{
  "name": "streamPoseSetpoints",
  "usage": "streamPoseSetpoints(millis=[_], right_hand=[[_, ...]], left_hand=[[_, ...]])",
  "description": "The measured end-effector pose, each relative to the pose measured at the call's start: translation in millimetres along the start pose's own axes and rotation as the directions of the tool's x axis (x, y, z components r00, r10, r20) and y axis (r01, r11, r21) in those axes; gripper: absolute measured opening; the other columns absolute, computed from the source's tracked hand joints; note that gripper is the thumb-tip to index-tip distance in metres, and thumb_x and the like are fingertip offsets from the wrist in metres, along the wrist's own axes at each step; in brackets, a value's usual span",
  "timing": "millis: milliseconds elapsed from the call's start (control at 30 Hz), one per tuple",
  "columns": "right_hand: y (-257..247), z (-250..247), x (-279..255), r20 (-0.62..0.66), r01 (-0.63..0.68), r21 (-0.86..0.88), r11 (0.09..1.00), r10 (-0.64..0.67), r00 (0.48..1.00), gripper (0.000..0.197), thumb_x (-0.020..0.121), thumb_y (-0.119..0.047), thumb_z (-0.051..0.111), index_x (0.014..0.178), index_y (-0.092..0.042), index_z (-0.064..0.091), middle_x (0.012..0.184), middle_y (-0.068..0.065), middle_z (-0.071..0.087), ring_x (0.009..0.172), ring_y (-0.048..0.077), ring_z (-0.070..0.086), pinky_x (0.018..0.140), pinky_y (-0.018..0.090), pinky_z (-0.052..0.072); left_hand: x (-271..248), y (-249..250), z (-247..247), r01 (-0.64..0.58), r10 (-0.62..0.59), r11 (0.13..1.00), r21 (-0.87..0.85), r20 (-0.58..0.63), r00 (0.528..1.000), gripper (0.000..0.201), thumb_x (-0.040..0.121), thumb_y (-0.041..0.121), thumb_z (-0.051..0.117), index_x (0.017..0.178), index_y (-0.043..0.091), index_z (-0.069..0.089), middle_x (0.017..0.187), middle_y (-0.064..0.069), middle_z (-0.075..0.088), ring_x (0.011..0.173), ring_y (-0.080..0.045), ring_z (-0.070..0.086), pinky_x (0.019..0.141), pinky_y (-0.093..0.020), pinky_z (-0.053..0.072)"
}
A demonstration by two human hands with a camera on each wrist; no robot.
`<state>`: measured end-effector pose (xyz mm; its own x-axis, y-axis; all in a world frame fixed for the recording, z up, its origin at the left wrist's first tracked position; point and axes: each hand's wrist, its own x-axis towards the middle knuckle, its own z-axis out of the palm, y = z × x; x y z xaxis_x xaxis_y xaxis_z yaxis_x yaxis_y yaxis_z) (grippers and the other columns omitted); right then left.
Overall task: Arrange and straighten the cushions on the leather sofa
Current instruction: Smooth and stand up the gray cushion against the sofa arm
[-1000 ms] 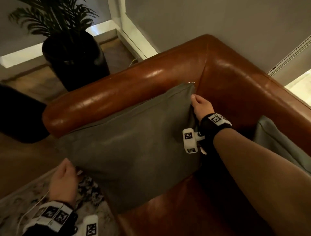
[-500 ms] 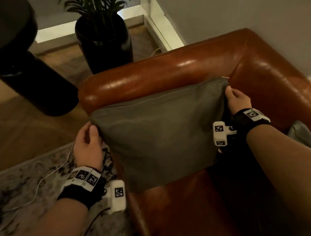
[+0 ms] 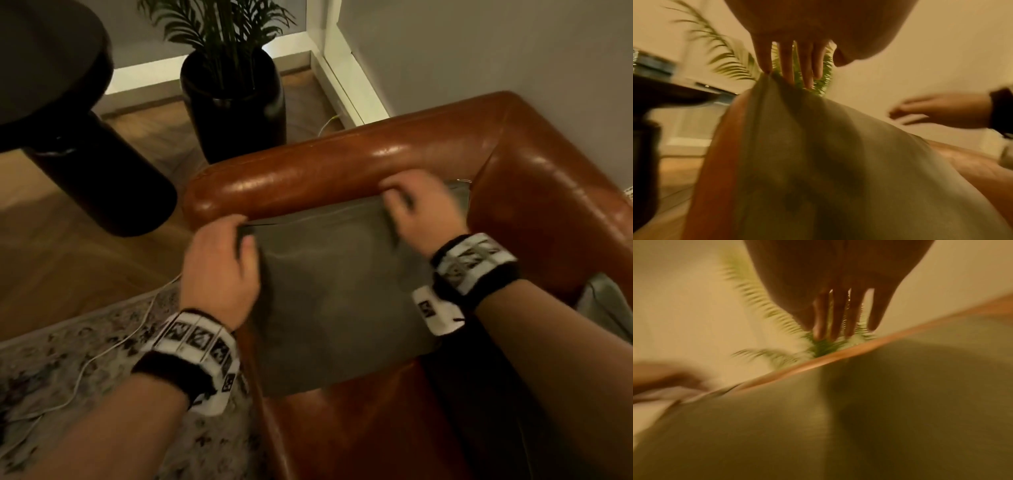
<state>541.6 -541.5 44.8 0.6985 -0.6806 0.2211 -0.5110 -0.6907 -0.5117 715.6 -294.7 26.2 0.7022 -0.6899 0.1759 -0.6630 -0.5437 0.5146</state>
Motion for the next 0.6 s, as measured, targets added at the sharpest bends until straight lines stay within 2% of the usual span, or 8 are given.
streamPoseSetpoints(millis=[33, 67, 133, 200, 267, 400, 500, 600], right_hand=[[-22.1, 16.1, -1.6, 0.149, 0.174, 0.024, 0.984, -0.176, 0.973, 0.032, 0.096, -0.029, 0.052, 0.125, -0.019, 0.061, 0.127, 0.005, 0.06, 0.119, 0.023, 0.054, 0.104, 0.031, 0.037], [-44.6, 30.6, -1.8, 0.278, 0.268, 0.033, 0.963, -0.266, 0.923, 0.037, 0.096, -0.031, 0.051, 0.131, -0.019, 0.058, 0.133, 0.005, 0.058, 0.124, 0.022, 0.051, 0.108, 0.031, 0.034], [-73.9, 53.1, 2.0, 0.466, 0.314, -0.049, 0.948, -0.257, 0.847, 0.046, 0.099, -0.037, 0.046, 0.143, -0.022, 0.046, 0.143, 0.003, 0.05, 0.13, 0.022, 0.044, 0.11, 0.035, 0.031], [-82.3, 63.6, 6.1, 0.573, 0.355, -0.224, 0.908, -0.172, 0.801, 0.045, 0.101, -0.042, 0.041, 0.142, -0.026, 0.045, 0.141, 0.0, 0.049, 0.129, 0.022, 0.044, 0.105, 0.041, 0.031], [-81.0, 64.7, 7.4, 0.567, 0.391, -0.278, 0.878, -0.179, 0.804, 0.038, 0.1, -0.043, 0.043, 0.132, -0.027, 0.056, 0.128, 0.0, 0.056, 0.121, 0.021, 0.047, 0.1, 0.041, 0.032], [-76.9, 65.6, 7.3, 0.427, 0.307, -0.134, 0.942, -0.225, 0.876, 0.028, 0.095, -0.035, 0.055, 0.117, -0.023, 0.068, 0.116, -0.001, 0.062, 0.113, 0.02, 0.051, 0.095, 0.038, 0.036], [-72.7, 64.9, 5.8, 0.395, 0.228, -0.016, 0.973, -0.204, 0.896, 0.017, 0.09, -0.032, 0.064, 0.105, -0.027, 0.069, 0.11, -0.005, 0.062, 0.109, 0.018, 0.05, 0.096, 0.037, 0.034], [-72.3, 65.4, 6.8, 0.379, 0.149, 0.056, 0.987, -0.159, 0.912, 0.019, 0.093, -0.037, 0.058, 0.11, -0.03, 0.065, 0.113, -0.006, 0.06, 0.113, 0.018, 0.049, 0.099, 0.037, 0.031]], left_hand=[[5.5, 9.5, 5.4, -0.055, 0.043, 0.991, 0.124, 0.099, 0.994, 0.044, 0.099, 0.038, 0.038, 0.137, 0.018, 0.044, 0.132, -0.007, 0.055, 0.123, -0.025, 0.048, 0.11, -0.045, 0.035], [10.3, 17.6, 10.1, -0.1, 0.054, 0.962, 0.256, 0.183, 0.982, 0.048, 0.098, 0.043, 0.035, 0.138, 0.017, 0.043, 0.133, -0.007, 0.055, 0.123, -0.027, 0.048, 0.109, -0.047, 0.034], [18.3, 23.2, 14.2, -0.166, 0.021, 0.876, 0.452, 0.309, 0.951, 0.051, 0.097, 0.048, 0.032, 0.134, 0.016, 0.048, 0.13, -0.009, 0.055, 0.119, -0.031, 0.048, 0.102, -0.049, 0.035], [25.3, 19.6, 11.9, -0.181, -0.031, 0.839, 0.513, 0.376, 0.926, 0.043, 0.098, 0.047, 0.032, 0.124, 0.018, 0.051, 0.125, -0.007, 0.054, 0.117, -0.029, 0.045, 0.097, -0.048, 0.034], [29.8, 16.0, 9.7, -0.18, -0.031, 0.85, 0.495, 0.388, 0.921, 0.034, 0.099, 0.044, 0.033, 0.119, 0.023, 0.051, 0.123, -0.002, 0.053, 0.118, -0.026, 0.043, 0.097, -0.046, 0.032], [29.5, 13.0, 7.1, -0.141, 0.003, 0.901, 0.411, 0.319, 0.948, 0.038, 0.097, 0.05, 0.036, 0.12, 0.025, 0.05, 0.127, -0.001, 0.052, 0.123, -0.026, 0.038, 0.102, -0.046, 0.029], [31.7, 7.8, 2.9, -0.171, -0.001, 0.919, 0.354, 0.438, 0.899, 0.046, 0.099, 0.051, 0.019, 0.123, 0.028, 0.05, 0.124, 0.002, 0.059, 0.119, -0.023, 0.049, 0.105, -0.047, 0.028], [38.2, 6.0, -1.3, -0.159, -0.027, 0.925, 0.344, 0.478, 0.878, 0.042, 0.1, 0.048, 0.022, 0.12, 0.03, 0.053, 0.118, 0.002, 0.058, 0.112, -0.023, 0.053, 0.098, -0.047, 0.037]])
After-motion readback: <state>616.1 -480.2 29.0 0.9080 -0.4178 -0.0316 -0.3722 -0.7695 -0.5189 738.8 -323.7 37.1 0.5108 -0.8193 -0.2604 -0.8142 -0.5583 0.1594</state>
